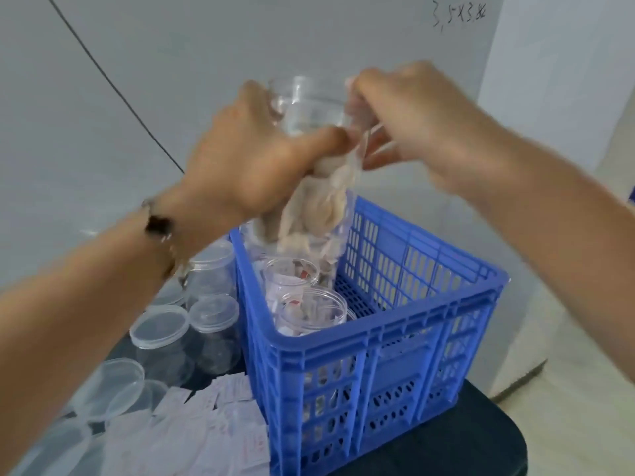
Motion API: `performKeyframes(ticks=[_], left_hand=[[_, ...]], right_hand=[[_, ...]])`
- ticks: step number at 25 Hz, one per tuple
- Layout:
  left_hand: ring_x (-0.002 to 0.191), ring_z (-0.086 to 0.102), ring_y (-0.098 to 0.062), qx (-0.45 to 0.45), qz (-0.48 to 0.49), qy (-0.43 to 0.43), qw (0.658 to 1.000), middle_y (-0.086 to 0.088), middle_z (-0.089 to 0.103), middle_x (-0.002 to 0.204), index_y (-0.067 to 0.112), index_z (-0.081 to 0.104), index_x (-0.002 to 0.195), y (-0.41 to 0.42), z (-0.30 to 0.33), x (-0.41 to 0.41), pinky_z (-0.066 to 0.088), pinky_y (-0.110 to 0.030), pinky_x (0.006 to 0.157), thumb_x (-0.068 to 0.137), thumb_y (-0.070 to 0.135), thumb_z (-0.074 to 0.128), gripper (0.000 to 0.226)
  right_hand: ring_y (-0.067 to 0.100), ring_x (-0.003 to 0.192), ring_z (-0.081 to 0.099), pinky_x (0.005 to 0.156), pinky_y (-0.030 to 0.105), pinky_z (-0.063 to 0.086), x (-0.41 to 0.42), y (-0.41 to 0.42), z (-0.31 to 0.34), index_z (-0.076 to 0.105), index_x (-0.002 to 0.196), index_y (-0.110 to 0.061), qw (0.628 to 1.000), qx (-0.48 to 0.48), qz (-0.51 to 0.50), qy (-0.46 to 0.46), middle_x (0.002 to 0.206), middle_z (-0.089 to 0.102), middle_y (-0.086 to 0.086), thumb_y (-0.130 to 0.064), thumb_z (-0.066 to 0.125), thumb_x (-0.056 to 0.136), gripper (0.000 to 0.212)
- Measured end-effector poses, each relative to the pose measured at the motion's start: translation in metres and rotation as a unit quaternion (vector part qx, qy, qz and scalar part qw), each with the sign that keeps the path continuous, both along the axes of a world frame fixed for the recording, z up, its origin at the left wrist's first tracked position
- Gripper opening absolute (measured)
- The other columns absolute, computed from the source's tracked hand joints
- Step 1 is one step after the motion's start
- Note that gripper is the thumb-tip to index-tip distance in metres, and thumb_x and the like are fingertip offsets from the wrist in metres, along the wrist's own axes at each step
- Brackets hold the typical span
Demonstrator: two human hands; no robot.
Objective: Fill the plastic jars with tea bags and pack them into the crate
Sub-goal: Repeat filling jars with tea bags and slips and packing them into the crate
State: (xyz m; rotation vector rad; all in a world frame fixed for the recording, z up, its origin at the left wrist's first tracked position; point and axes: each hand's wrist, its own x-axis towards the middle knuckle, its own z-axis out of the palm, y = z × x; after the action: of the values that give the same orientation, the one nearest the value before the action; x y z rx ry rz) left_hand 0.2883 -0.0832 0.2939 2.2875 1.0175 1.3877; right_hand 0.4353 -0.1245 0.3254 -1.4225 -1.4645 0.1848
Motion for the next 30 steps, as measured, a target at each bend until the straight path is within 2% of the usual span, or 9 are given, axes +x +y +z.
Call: performKeyframes(ticks=[3, 5, 7, 11, 15, 17, 20, 25, 30], left_hand=[[0.088, 0.067, -0.021, -0.033, -0.095, -0.001, 0.995, -0.006, 0.068, 0.100, 0.000, 0.054, 0.119, 0.030, 0.018, 0.030, 0.055, -0.040, 0.077, 0.059, 0.065, 0.066, 0.089], [0.098, 0.060, -0.017, -0.050, -0.086, 0.029, 0.995, -0.003, 0.057, 0.115, 0.004, 0.045, 0.129, 0.049, 0.017, 0.047, 0.049, -0.032, 0.084, 0.062, 0.066, 0.072, 0.095], [0.106, 0.049, -0.018, -0.029, -0.016, 0.087, 0.996, -0.001, 0.044, 0.121, 0.010, 0.042, 0.131, 0.067, 0.008, 0.061, 0.042, -0.028, 0.087, 0.059, 0.071, 0.073, 0.099], [0.107, 0.053, -0.022, -0.044, -0.021, 0.154, 0.987, -0.007, 0.049, 0.123, 0.007, 0.035, 0.132, 0.085, -0.031, 0.085, 0.040, -0.028, 0.079, 0.058, 0.059, 0.080, 0.102], [0.102, 0.056, -0.027, -0.026, 0.021, 0.289, 0.957, -0.007, 0.051, 0.111, 0.009, 0.037, 0.122, 0.088, -0.075, 0.100, 0.036, -0.028, 0.063, 0.064, 0.059, 0.076, 0.087], [0.095, 0.056, -0.023, -0.016, 0.049, 0.343, 0.938, -0.001, 0.052, 0.101, 0.009, 0.039, 0.121, 0.087, -0.089, 0.100, 0.036, -0.029, 0.065, 0.062, 0.069, 0.072, 0.090], [0.083, 0.047, -0.018, -0.010, 0.075, 0.400, 0.913, 0.007, 0.043, 0.079, 0.016, 0.042, 0.099, 0.085, -0.103, 0.096, 0.036, -0.031, 0.065, 0.060, 0.079, 0.066, 0.078], [0.082, 0.036, -0.019, 0.049, 0.126, 0.493, 0.860, 0.003, 0.035, 0.065, 0.014, 0.037, 0.074, 0.087, -0.117, 0.089, 0.032, -0.031, 0.068, 0.060, 0.088, 0.053, 0.077], [0.101, 0.045, -0.023, 0.050, 0.123, 0.511, 0.849, 0.003, 0.037, 0.072, 0.016, 0.040, 0.084, 0.090, -0.123, 0.090, 0.034, -0.036, 0.082, 0.062, 0.087, 0.051, 0.075]], right_hand=[[0.018, 0.052, 0.061, 0.056, 0.028, 0.057, 0.023, 0.012, 0.027, 0.061, 0.082, -0.008, 0.999, 0.000, -0.047, -0.026, 0.074, 0.062, 0.010, -0.018, 0.053, 0.081, 0.013], [0.021, 0.057, 0.063, 0.060, 0.031, 0.059, 0.036, 0.025, 0.029, 0.057, 0.076, -0.008, 0.996, -0.017, -0.078, -0.044, 0.075, 0.059, 0.013, -0.008, 0.054, 0.077, 0.004], [0.026, 0.063, 0.064, 0.067, 0.038, 0.060, 0.049, 0.041, 0.022, 0.059, 0.077, -0.003, 0.992, -0.051, -0.103, -0.048, 0.074, 0.057, 0.016, 0.000, 0.055, 0.075, 0.005], [0.028, 0.068, 0.069, 0.074, 0.043, 0.059, 0.070, 0.072, -0.020, 0.070, 0.096, -0.001, 0.968, -0.139, -0.173, -0.115, 0.074, 0.067, 0.013, -0.001, 0.058, 0.075, 0.024], [0.026, 0.066, 0.071, 0.075, 0.040, 0.059, 0.077, 0.094, -0.072, 0.069, 0.099, -0.002, 0.942, -0.241, -0.173, -0.157, 0.081, 0.072, 0.016, -0.002, 0.060, 0.076, 0.025], [0.031, 0.069, 0.070, 0.076, 0.044, 0.058, 0.078, 0.099, -0.091, 0.065, 0.102, 0.003, 0.938, -0.292, -0.143, -0.120, 0.081, 0.070, 0.021, 0.003, 0.064, 0.077, 0.025], [0.031, 0.074, 0.070, 0.078, 0.043, 0.058, 0.077, 0.099, -0.109, 0.064, 0.098, 0.003, 0.933, -0.333, -0.111, -0.080, 0.083, 0.068, 0.022, 0.004, 0.067, 0.078, 0.020], [0.026, 0.076, 0.071, 0.077, 0.038, 0.059, 0.066, 0.097, -0.129, 0.065, 0.090, -0.003, 0.928, -0.352, -0.078, -0.090, 0.089, 0.068, 0.012, -0.002, 0.072, 0.078, 0.014], [0.023, 0.078, 0.071, 0.078, 0.037, 0.058, 0.064, 0.098, -0.136, 0.065, 0.102, -0.002, 0.927, -0.357, -0.065, -0.097, 0.088, 0.064, 0.007, -0.009, 0.074, 0.079, 0.025]])
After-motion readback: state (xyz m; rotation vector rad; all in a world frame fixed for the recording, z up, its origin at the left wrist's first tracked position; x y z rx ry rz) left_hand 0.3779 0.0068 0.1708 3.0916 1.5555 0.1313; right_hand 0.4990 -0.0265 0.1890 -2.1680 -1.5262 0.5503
